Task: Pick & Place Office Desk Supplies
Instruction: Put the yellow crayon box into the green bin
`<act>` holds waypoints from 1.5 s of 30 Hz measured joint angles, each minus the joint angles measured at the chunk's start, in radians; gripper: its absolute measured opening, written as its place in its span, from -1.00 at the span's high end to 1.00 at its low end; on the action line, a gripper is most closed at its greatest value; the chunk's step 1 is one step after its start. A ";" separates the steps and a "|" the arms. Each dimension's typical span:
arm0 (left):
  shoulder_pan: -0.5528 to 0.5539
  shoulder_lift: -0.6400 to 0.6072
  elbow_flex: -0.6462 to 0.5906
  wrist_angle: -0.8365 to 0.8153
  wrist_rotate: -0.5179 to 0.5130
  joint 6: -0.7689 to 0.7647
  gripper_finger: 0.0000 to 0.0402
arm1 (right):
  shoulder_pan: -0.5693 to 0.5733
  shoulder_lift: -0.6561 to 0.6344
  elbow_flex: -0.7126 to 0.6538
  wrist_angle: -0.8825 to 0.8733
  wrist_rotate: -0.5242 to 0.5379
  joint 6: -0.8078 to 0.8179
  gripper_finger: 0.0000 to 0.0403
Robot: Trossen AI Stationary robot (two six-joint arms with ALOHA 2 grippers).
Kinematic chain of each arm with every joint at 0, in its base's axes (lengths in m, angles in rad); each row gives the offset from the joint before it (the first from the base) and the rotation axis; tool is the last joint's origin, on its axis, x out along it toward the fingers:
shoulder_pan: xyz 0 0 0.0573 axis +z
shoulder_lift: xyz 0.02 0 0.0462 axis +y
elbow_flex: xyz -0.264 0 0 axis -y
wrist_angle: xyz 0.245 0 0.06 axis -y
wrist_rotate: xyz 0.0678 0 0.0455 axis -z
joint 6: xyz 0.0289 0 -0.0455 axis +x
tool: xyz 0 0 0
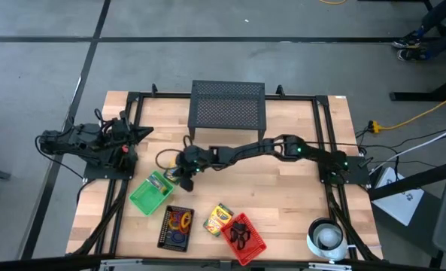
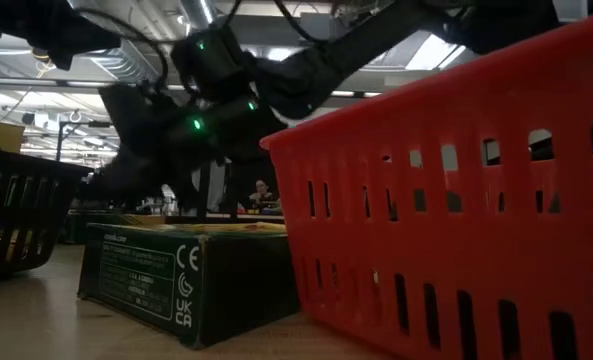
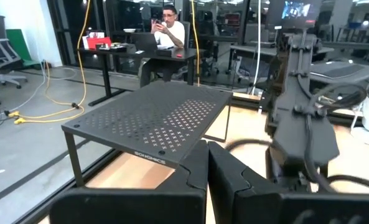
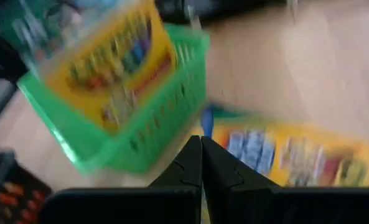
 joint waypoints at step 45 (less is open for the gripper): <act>0.000 0.000 0.000 -0.007 0.009 -0.001 0.99 | 0.000 -0.065 0.038 -0.303 0.049 -0.088 1.00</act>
